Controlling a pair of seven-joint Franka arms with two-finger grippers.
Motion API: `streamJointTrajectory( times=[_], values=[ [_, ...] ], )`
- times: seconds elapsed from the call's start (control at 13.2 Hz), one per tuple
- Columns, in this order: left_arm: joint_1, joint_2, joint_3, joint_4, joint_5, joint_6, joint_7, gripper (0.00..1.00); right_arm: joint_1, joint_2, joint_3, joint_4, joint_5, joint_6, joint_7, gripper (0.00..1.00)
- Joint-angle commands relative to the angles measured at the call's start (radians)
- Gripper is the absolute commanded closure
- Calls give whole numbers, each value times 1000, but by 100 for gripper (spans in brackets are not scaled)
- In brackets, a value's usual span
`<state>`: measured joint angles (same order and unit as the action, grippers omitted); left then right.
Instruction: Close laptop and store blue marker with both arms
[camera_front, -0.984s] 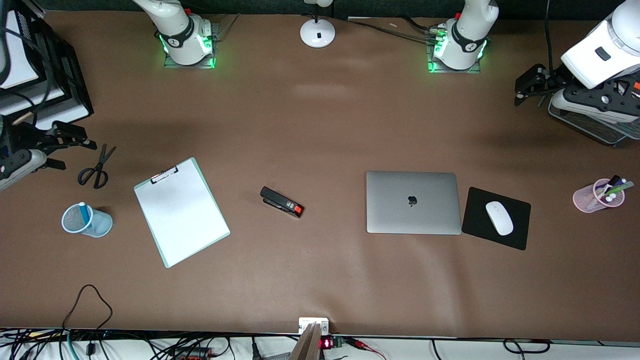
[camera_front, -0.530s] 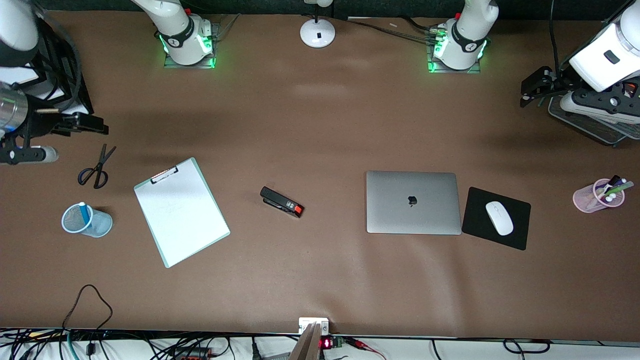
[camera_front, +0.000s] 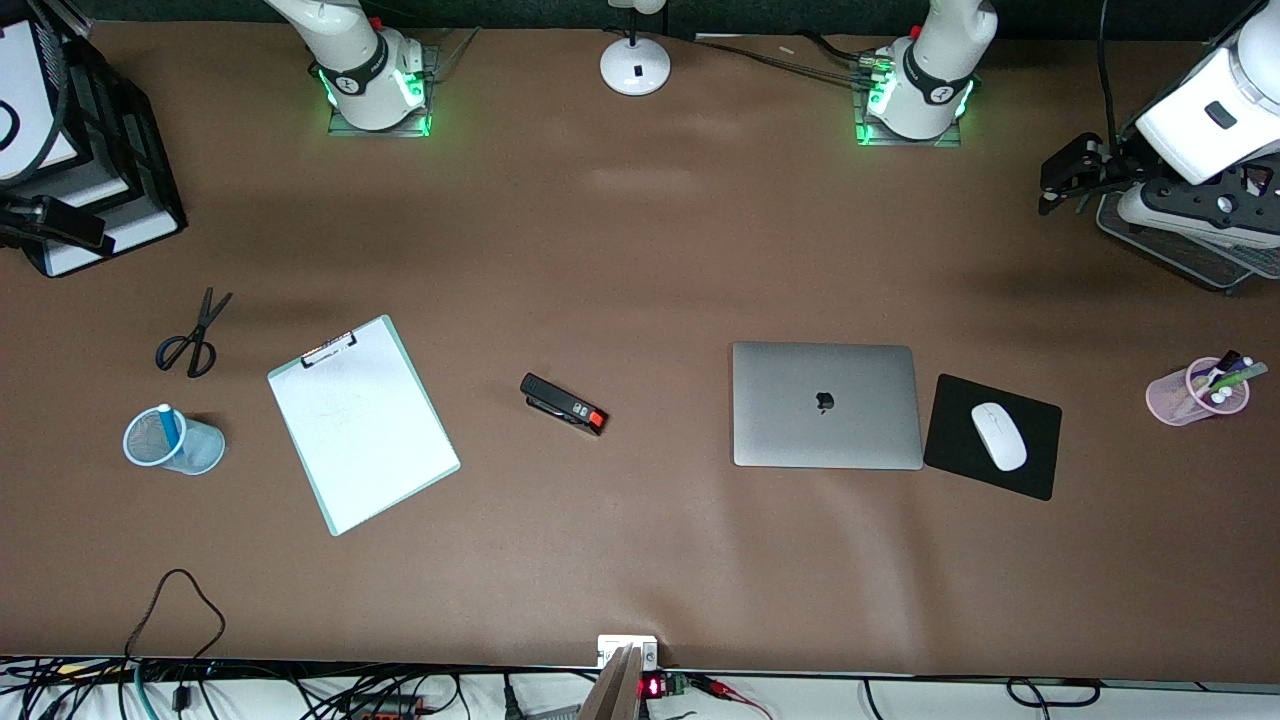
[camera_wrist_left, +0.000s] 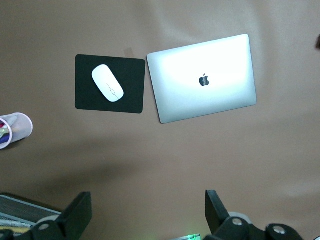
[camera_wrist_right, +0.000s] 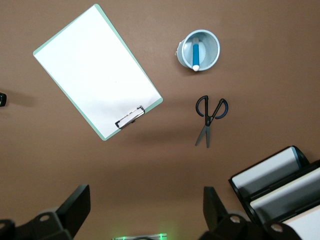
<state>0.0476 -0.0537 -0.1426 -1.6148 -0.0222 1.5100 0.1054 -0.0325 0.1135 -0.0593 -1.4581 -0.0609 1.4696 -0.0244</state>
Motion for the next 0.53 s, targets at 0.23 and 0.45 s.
streamJointTrajectory(
  times=[0.23,0.45],
  values=[
    [12,-14,-8,-11,-2,32,16,0,-13,-121,24,-177,9,97,6,0],
    [21,-14,-8,-11,-2,32,-39,0,-13,-123,24,-160,19,31,4,0]
  ],
)
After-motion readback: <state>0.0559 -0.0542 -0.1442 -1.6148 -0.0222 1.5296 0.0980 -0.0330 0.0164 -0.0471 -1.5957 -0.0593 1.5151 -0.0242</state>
